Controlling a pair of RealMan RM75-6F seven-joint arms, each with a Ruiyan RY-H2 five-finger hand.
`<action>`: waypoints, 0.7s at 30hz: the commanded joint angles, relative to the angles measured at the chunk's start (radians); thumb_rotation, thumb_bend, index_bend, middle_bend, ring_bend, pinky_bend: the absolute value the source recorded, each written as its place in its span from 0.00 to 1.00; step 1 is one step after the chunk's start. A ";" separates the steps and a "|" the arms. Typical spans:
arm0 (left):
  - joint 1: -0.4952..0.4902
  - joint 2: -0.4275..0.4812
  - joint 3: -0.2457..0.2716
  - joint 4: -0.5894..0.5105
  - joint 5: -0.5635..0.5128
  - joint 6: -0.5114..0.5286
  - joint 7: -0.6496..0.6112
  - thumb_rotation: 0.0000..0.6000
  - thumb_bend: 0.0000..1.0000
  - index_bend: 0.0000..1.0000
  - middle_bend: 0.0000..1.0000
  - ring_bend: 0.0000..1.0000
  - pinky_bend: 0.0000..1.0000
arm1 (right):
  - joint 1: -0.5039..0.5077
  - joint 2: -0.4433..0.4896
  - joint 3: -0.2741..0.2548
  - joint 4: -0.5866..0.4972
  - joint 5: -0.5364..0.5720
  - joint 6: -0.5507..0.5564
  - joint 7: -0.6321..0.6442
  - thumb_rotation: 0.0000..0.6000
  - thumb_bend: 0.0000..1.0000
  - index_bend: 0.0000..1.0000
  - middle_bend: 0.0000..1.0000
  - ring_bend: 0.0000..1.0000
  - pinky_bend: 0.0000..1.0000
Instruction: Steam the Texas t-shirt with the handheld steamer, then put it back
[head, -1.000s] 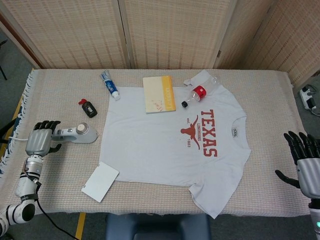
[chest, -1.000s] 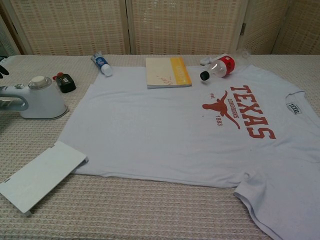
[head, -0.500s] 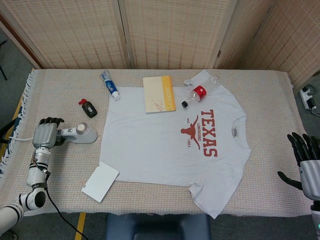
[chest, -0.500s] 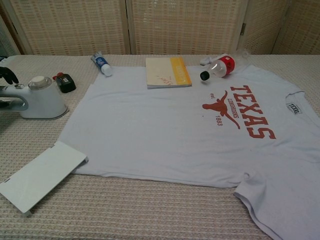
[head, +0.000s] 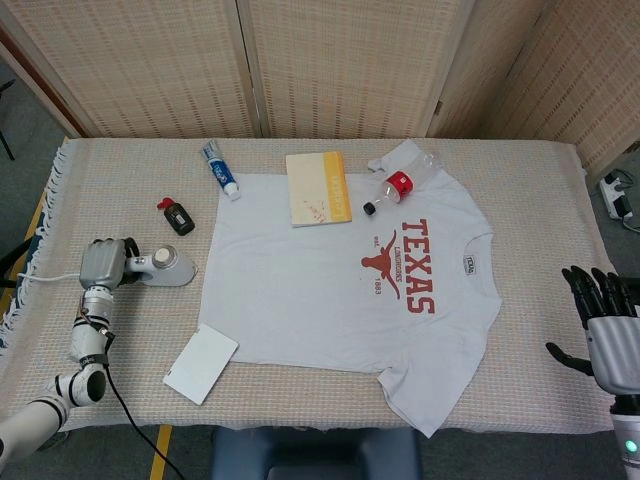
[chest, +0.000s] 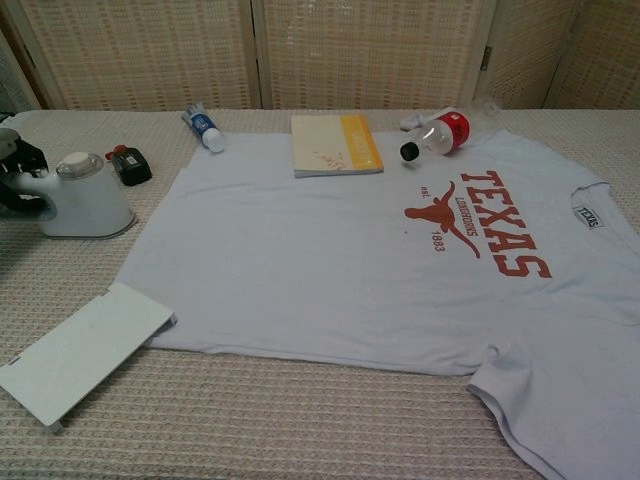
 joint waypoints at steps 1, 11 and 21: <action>-0.017 -0.029 0.002 0.048 0.014 -0.025 -0.039 1.00 0.32 0.63 0.69 0.59 0.59 | 0.008 -0.004 -0.002 0.000 0.017 -0.023 0.000 1.00 0.03 0.00 0.08 0.00 0.02; -0.030 -0.075 0.007 0.145 0.095 0.002 -0.253 1.00 0.33 0.86 0.98 0.84 0.68 | 0.092 -0.007 -0.031 -0.012 0.054 -0.227 -0.008 1.00 0.03 0.00 0.12 0.03 0.11; -0.003 -0.045 0.019 0.134 0.189 0.150 -0.451 1.00 0.35 0.91 1.00 0.89 0.68 | 0.204 -0.031 -0.054 -0.003 0.029 -0.421 0.065 1.00 0.47 0.00 0.11 0.00 0.05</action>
